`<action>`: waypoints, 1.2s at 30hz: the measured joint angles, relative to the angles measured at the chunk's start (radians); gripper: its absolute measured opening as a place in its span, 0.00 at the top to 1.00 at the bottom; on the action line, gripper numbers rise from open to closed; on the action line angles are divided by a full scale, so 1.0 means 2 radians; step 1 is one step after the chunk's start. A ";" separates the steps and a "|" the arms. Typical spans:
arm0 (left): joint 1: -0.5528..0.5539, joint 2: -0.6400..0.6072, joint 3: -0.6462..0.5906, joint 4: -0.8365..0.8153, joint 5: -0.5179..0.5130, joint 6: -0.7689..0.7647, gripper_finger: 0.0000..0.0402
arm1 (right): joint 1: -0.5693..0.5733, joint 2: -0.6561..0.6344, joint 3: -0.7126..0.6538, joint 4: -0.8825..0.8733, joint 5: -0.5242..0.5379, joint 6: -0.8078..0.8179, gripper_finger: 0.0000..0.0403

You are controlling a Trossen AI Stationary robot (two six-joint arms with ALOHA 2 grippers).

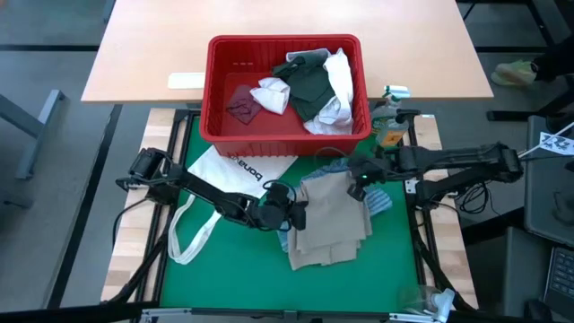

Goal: Fold Laundry from Bin
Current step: Stack the brown shorts on top of the blue polo shirt

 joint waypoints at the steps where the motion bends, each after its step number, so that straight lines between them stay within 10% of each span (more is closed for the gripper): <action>1: 0.002 0.000 0.000 -0.004 0.000 0.000 0.90 | -0.003 0.008 0.000 0.003 0.005 -0.005 0.97; 17: 0.042 -0.001 0.000 -0.093 0.139 0.166 0.69 | -0.015 0.056 0.000 0.022 0.016 -0.051 0.96; 25: 0.070 -0.013 0.000 -0.109 0.244 0.208 0.65 | -0.015 0.056 0.000 0.021 0.017 -0.055 0.73; 36: 0.091 -0.046 0.000 -0.158 0.220 0.210 0.65 | -0.015 0.055 0.036 -0.040 0.017 -0.081 0.56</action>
